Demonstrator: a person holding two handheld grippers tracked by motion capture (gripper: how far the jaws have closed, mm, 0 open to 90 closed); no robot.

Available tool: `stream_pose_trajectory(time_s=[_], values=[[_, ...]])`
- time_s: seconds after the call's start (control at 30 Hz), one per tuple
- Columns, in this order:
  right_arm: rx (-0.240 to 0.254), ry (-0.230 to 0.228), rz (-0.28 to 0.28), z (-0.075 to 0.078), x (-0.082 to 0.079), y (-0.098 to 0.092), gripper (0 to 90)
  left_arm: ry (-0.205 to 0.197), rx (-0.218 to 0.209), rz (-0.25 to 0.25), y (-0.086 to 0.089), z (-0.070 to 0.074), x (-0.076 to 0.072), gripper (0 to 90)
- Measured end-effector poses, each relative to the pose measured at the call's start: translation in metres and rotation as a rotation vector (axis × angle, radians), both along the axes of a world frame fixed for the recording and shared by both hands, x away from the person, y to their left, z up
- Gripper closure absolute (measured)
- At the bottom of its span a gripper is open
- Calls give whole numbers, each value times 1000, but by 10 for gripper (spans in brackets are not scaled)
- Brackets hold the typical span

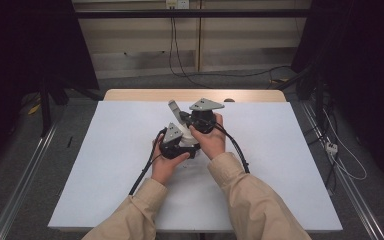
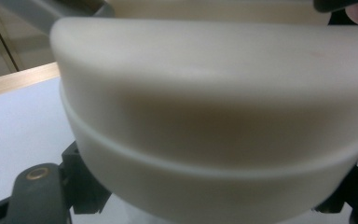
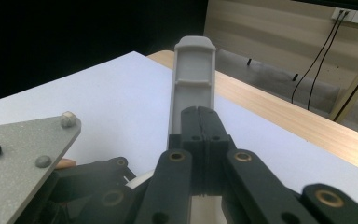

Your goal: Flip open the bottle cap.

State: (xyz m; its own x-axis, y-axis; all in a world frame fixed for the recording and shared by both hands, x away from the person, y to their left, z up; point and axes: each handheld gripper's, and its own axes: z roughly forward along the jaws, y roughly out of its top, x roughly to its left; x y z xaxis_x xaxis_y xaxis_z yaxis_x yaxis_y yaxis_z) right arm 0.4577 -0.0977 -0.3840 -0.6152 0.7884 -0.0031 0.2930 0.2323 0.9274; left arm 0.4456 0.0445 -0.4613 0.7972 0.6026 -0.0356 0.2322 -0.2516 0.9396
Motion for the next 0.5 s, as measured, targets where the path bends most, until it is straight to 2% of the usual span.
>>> stream_pose_trajectory(time_s=[0.2,0.4,0.5], values=[[-14,17,2,1,1,2,900,-7,5,2,0,0,0,189],[-64,15,-6,1,1,6,900,-8,6,1,-1,0,-1,189],[-62,19,1,2,0,8,900,-8,4,1,-1,0,-1,189]])
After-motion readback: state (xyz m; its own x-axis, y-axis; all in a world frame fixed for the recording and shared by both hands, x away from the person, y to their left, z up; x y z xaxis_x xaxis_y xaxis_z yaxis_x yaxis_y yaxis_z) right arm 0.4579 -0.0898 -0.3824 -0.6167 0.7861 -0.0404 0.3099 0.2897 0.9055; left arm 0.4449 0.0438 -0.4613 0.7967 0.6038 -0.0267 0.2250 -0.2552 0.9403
